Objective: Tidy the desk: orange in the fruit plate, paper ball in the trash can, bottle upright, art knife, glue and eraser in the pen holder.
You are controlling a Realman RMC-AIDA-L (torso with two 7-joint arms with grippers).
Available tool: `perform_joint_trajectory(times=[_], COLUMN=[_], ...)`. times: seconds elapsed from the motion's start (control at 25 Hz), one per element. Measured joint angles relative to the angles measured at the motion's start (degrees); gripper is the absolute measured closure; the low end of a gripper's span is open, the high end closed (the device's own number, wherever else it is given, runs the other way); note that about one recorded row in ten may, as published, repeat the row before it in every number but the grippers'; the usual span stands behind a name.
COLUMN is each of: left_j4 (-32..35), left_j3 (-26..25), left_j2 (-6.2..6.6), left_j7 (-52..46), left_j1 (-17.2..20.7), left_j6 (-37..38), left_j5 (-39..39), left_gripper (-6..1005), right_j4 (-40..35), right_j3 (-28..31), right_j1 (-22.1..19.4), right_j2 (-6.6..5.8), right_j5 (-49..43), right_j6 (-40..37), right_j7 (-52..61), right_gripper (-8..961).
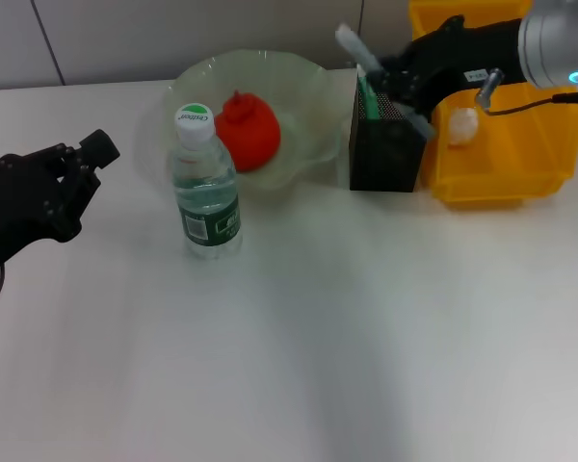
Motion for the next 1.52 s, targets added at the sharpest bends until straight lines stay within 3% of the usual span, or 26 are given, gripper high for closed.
perform_joint_trajectory(times=[0.32,0.72,1.12,1.52], left_j4=[0.1,0.3,1.0,1.5], left_j3=[0.0,0.0,-0.6,-0.7], left_j2=[-0.04,-0.1,-0.02,0.07], left_j7=[0.0,0.0,0.7,0.7], left_j1=[-0.4,-0.4,-0.5,-0.6], left_j6=[0.0,0.3,0.3,0.3], left_j5=[0.0,0.0,0.0,0.0], left_gripper=[999,999,999,999], right_j4=[8.9,18.7,28.7,32.8], right_j3=[6.3,9.5,14.4,15.3], right_j1=[-1.3,0.1,3.7,4.8], right_j2=[-0.17,-0.36,-0.96,-1.29], right_j5=[15.3,23.3,25.9,25.9], right_j6=[3.7,7.5,9.0,9.9], right_j7=[-15.7,-28.5,-36.4,-39.4], right_gripper=[812,813,812,809])
